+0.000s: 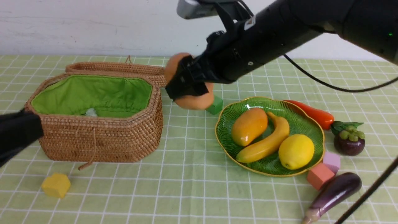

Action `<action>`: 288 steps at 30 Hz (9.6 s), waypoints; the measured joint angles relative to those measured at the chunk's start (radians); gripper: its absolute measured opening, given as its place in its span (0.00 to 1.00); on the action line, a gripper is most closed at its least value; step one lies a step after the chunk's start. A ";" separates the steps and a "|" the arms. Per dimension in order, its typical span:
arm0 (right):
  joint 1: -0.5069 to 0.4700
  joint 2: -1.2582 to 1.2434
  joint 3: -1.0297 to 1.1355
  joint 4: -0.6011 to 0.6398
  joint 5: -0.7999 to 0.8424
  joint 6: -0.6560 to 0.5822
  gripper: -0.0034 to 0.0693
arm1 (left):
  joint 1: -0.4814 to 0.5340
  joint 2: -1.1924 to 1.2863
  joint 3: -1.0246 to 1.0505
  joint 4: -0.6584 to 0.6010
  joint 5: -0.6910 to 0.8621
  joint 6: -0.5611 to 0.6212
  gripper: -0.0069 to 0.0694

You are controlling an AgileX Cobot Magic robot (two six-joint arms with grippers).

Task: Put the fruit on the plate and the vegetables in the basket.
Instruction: Use the right arm to grab a potato and put it into the left basket, then grab an eggplant with your right arm and place it in the basket on the left, then grab a mangosteen with your left arm and put it on the plate on the right

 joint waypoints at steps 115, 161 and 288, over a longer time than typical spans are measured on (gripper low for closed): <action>-0.349 -0.121 0.897 -0.536 -0.146 1.122 0.50 | 0.000 0.000 0.000 -0.548 0.069 0.385 0.10; 0.154 0.525 -0.687 -0.231 -0.085 -0.030 0.50 | 0.000 0.000 0.000 0.548 0.231 -0.694 0.11; -0.444 -0.004 0.286 -0.333 -0.007 0.394 0.86 | 0.000 0.000 0.000 -0.421 -0.095 0.255 0.12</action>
